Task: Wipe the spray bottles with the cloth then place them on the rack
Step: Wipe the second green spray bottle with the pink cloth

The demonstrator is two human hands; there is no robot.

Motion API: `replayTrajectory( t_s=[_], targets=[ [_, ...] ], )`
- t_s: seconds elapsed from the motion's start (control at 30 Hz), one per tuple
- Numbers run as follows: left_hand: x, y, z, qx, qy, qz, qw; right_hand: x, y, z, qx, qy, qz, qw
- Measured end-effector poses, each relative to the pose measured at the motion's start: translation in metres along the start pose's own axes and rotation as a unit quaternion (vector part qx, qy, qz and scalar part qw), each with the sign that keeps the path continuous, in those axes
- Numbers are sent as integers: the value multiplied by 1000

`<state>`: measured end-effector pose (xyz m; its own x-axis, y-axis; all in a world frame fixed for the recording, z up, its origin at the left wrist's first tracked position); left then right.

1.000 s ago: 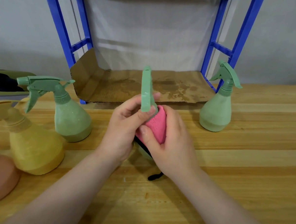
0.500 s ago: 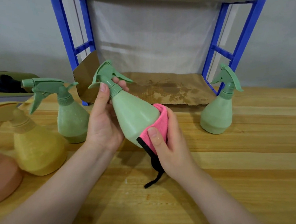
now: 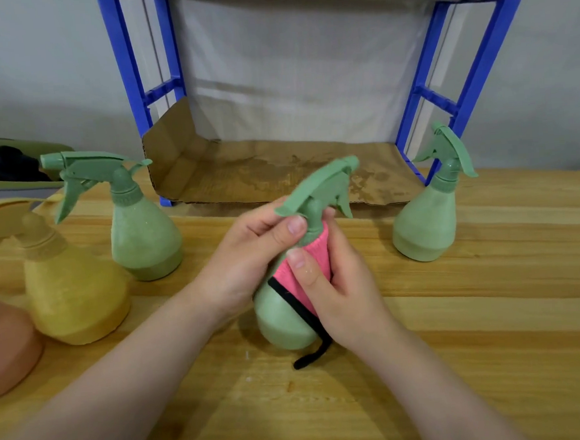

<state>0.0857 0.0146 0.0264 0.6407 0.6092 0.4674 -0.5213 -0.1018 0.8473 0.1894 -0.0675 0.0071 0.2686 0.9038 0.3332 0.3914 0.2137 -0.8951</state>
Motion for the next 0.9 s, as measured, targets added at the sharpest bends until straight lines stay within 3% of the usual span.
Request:
replayTrajectory(
  t_s=[0.23,0.53,0.73,0.9],
  targets=[
    [6,7,-6,112,-36,26,993,-3,-7,7,28,57,-11,998],
    [4,-2,7,164,15,85,983,-4,0,1,-149,198,-26,968],
    [1,-4,6,45,142,12,989,-2,7,2,-133,155,-14,979],
    [7,4,-4,-41,219,9,975,1,12,5,-100,85,13,991]
  ],
)
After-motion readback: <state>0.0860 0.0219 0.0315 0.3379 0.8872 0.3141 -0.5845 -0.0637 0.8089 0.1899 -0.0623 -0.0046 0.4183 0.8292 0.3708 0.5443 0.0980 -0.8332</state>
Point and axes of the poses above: each hand's wrist, its own x-axis towards the middle knuckle, its own z-axis out of the palm, y = z × x, the point moved 2 cm from there along x, towards the middle knuckle, and after that the axes turned 10 degrees about z, right-handed, at the moved point
